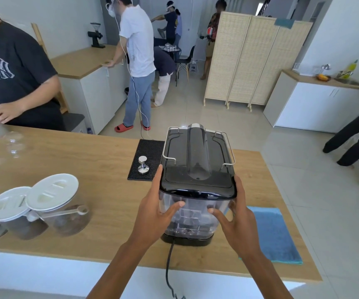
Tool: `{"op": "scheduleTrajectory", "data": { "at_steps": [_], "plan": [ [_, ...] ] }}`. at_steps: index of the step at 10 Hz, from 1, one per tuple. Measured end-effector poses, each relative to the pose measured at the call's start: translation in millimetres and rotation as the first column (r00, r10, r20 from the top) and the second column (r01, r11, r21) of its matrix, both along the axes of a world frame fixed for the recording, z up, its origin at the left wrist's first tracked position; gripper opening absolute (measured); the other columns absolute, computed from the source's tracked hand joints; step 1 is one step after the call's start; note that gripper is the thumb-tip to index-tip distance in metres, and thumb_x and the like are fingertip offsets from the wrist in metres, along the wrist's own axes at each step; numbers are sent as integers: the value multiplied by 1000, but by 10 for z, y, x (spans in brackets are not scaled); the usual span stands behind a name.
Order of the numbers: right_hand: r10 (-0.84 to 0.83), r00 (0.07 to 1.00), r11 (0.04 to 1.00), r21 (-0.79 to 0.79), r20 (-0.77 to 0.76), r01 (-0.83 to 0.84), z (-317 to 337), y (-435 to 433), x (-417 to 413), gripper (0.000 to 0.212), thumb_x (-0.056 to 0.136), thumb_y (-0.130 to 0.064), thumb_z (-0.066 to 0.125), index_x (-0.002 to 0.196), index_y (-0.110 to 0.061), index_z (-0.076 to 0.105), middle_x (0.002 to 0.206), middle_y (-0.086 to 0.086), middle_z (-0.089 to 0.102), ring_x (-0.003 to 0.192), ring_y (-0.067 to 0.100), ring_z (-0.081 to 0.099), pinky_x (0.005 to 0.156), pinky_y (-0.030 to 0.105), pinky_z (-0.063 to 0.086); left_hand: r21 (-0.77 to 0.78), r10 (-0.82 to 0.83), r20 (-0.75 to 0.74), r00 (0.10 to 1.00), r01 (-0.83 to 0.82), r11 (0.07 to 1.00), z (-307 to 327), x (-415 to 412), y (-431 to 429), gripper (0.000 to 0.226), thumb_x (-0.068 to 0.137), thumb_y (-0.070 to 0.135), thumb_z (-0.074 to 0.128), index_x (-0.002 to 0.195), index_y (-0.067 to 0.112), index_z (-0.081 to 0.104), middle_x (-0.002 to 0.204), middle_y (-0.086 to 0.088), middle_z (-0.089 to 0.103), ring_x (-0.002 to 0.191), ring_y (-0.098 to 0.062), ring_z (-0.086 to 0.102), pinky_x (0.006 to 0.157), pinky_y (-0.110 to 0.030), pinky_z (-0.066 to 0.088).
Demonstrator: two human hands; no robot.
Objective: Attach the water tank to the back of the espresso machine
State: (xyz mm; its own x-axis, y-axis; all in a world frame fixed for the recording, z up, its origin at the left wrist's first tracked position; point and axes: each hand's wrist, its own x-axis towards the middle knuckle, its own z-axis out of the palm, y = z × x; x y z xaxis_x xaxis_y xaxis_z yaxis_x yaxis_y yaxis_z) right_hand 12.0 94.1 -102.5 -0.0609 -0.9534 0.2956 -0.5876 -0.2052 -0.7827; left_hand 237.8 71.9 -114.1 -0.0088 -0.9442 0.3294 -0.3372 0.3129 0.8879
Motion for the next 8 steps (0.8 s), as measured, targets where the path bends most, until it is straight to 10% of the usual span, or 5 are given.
{"op": "scheduleTrajectory", "data": {
  "at_steps": [1,5,6,8],
  "plan": [
    [4,1000,1000,0,13,-4,-29,-2,0,101,76,-60,66,154,-49,3,118,-43,51,110,10,65,88,38,56,9,4,23,1000,-4,1000,-97,33,-14,101,82,51,71,154,50,-1,103,1,57,88,-14,55,81,-18,45],
    [-2,997,999,36,79,-1,-52,4,-13,105,76,-53,72,153,-51,1,129,-42,50,121,5,59,99,30,49,-10,14,111,994,-13,1000,-71,59,56,99,91,36,68,158,33,-5,64,2,45,53,-8,49,52,-13,38],
    [-34,996,997,73,85,28,-143,2,-25,108,76,-51,73,152,-54,-4,132,-54,35,128,2,47,103,29,44,8,-12,163,987,10,1000,-144,95,85,101,92,35,66,156,34,-12,99,-5,69,67,-9,62,52,-9,40],
    [-58,995,980,184,-82,72,-619,151,-155,101,84,-54,66,155,-44,-6,161,-11,30,140,18,44,101,41,47,145,-90,294,952,49,988,-783,369,240,92,96,52,53,153,42,-19,165,10,18,141,-22,38,97,-15,41]
  ]
}}
